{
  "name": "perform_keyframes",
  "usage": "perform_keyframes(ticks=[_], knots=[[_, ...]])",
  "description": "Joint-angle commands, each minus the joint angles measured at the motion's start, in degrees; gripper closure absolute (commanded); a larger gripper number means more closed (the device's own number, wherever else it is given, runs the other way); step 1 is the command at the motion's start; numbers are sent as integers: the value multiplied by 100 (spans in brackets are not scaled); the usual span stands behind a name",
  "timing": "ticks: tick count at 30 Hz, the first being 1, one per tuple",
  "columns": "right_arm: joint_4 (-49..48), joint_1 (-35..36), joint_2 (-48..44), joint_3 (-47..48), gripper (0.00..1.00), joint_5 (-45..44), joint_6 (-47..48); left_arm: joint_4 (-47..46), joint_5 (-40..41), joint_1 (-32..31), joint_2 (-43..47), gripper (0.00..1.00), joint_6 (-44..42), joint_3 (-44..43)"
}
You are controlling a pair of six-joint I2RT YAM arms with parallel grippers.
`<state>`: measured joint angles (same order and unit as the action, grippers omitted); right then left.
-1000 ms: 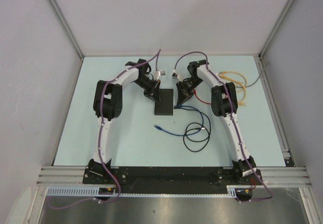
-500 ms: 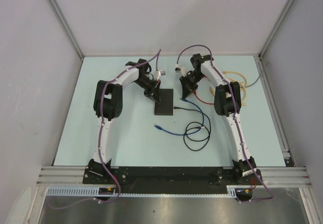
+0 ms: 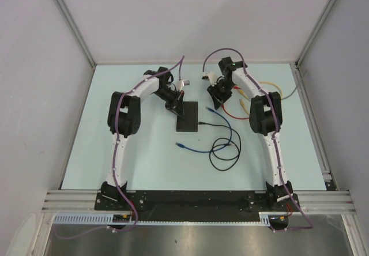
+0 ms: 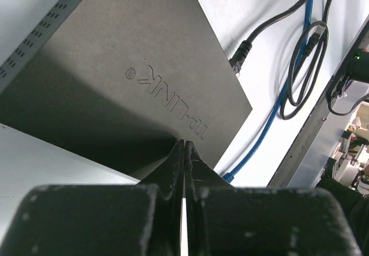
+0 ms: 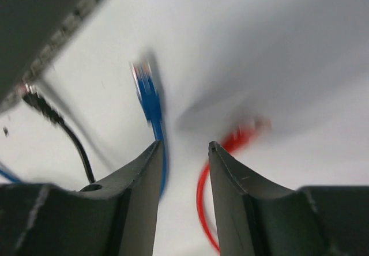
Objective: Pull the plug from the switch port
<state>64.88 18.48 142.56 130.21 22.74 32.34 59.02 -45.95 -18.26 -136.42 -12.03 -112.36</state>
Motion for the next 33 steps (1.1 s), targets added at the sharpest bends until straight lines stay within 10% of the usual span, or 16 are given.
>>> perform_keyframes(ticks=[1,29,33], knots=[[-266,-468,-1168,-838,57,-296,-245,-128,-45,-55,-16,99,-19,-181],[25,-257,-1652,-2781,60,-199,-597,-137,-54,-55,-16,99,-10,-234],[24,-126,-1740,-3106,72,-454,-518,-137,-63,-46,-34,99,-10,-243]])
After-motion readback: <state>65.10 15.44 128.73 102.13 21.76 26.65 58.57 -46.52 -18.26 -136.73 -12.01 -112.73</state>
